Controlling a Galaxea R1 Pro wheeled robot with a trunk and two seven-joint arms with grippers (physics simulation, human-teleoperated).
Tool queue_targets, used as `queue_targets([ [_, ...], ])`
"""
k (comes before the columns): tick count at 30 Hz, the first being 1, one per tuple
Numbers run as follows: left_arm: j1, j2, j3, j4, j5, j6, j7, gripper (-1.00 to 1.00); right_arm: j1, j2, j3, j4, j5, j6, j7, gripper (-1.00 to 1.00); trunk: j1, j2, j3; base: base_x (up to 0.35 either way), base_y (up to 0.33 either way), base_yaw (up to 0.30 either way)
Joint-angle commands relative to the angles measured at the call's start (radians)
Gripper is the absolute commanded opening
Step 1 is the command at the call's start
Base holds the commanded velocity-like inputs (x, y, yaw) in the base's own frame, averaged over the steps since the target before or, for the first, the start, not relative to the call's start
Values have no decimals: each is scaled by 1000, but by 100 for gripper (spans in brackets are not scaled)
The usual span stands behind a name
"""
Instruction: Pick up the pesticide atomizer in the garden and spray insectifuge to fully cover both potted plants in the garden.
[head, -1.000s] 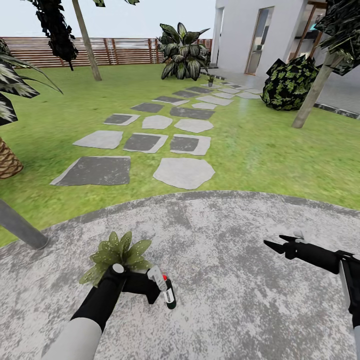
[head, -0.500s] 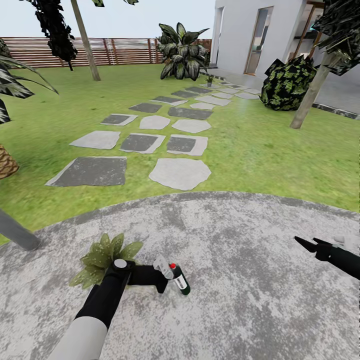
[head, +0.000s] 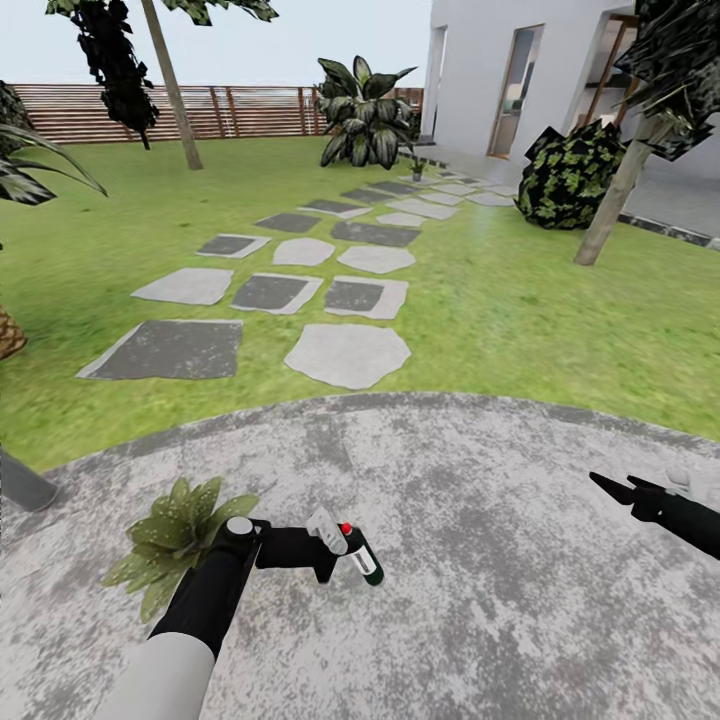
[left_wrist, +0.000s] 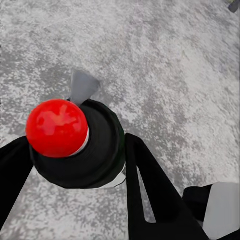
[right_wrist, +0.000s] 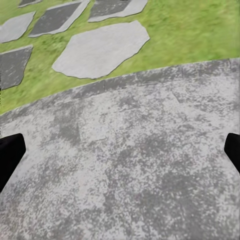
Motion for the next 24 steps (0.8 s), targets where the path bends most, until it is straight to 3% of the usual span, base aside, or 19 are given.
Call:
queue_targets([
  [1, -1, -1, 5, -1, -5, 10, -8, -100, -1, 0, -2, -1, 6, 8, 7, 100, 0, 0, 1, 7, -24, 69],
  [17, -1, 0, 5, -1, -5, 10, -11, -100, -1, 0, -2, -2, 6, 8, 8, 100, 0, 0, 26, 1, -2, 68],
  [24, 0, 0, 6, -1, -4, 10, -11, -100, -1, 0, -3, -3, 6, 8, 8, 100, 27, -49, 15, 0, 0, 43],
])
